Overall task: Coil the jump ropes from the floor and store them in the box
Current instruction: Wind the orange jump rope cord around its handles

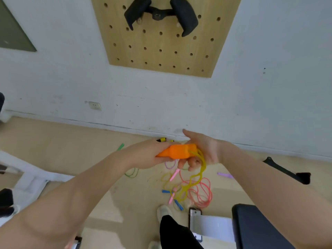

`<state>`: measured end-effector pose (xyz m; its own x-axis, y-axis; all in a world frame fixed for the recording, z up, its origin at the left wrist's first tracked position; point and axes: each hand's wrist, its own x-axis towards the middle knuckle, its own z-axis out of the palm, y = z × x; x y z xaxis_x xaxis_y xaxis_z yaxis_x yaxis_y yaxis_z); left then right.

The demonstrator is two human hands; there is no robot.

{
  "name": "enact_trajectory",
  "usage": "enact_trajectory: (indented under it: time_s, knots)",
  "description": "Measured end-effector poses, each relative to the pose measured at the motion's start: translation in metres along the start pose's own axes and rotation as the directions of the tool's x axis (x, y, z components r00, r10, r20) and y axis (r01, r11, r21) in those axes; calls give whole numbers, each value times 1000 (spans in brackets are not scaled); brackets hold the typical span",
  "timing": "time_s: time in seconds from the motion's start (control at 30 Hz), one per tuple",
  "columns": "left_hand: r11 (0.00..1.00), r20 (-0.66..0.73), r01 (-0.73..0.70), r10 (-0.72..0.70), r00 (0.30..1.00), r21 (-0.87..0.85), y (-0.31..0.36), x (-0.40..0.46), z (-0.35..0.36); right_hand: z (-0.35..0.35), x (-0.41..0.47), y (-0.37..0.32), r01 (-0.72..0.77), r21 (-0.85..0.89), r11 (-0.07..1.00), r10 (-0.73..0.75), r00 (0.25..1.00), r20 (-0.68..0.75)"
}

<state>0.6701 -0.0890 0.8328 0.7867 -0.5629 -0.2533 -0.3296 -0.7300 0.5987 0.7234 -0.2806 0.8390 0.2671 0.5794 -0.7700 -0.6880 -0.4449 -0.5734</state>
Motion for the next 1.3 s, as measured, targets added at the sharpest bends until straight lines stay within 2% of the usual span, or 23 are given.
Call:
enact_trajectory:
  time_s: [0.07,0.13,0.2,0.27,0.33,0.4,0.53,0.6,0.67,0.73,0.8,0.87,0.97,1.03,1.13,1.17,1.23,1.3]
  knots:
    - [1000,39,22,-21,999,-12,11,-11,10,-1,-16,17,52,-48,998,-51,998,22]
    - [997,22,60,-59,998,-54,22,-18,22,4,-29,37,168,-92,982,-173,984,-49]
    - [991,-19,97,-99,995,-94,32,-20,34,11,-36,58,339,-91,936,-350,926,-143]
    - [975,-19,147,-152,988,-169,43,-22,44,23,-45,77,467,-180,866,-498,837,-227]
    - [952,-16,191,-200,980,-238,51,-26,54,32,-52,92,450,-336,827,-539,804,-251]
    - [943,-108,166,-205,973,-287,57,-34,65,45,-61,97,403,-451,796,-545,802,-243]
    - [923,-311,102,-226,923,-370,66,-48,74,66,-67,94,453,-491,744,-626,730,-275]
    - [819,-362,103,-358,861,-565,71,-54,76,71,-67,93,484,-506,714,-675,667,-316]
    - [613,-333,0,-428,841,-790,74,-61,79,77,-72,94,532,-457,713,-693,636,-339]
    - [391,-306,-126,-441,844,-912,84,-68,85,83,-76,99,543,-463,701,-703,637,-317]
    - [194,-307,-242,-491,815,-951,95,-69,90,88,-76,108,492,-534,688,-696,656,-292]
    - [62,-299,-314,-523,799,-947,115,-70,99,95,-80,124,464,-544,699,-667,697,-262]
    - [-78,-249,-329,-498,830,-941,154,-71,121,105,-98,148,389,-630,672,-646,724,-242]
    - [-135,-211,-312,-489,847,-941,177,-74,139,110,-114,166,278,-739,613,-655,703,-279]
    - [-102,-197,-261,-417,887,-960,200,-80,169,114,-135,197,130,-829,544,-630,716,-301]
    - [-95,-195,-251,-397,897,-963,207,-84,179,114,-140,207,129,-821,556,-598,749,-287]
    - [-97,-202,-249,-346,916,-964,218,-91,199,117,-151,226,211,-716,666,-511,828,-232]
    - [-106,-215,-255,-293,932,-961,230,-100,215,120,-155,247,293,-585,757,-473,863,-180]
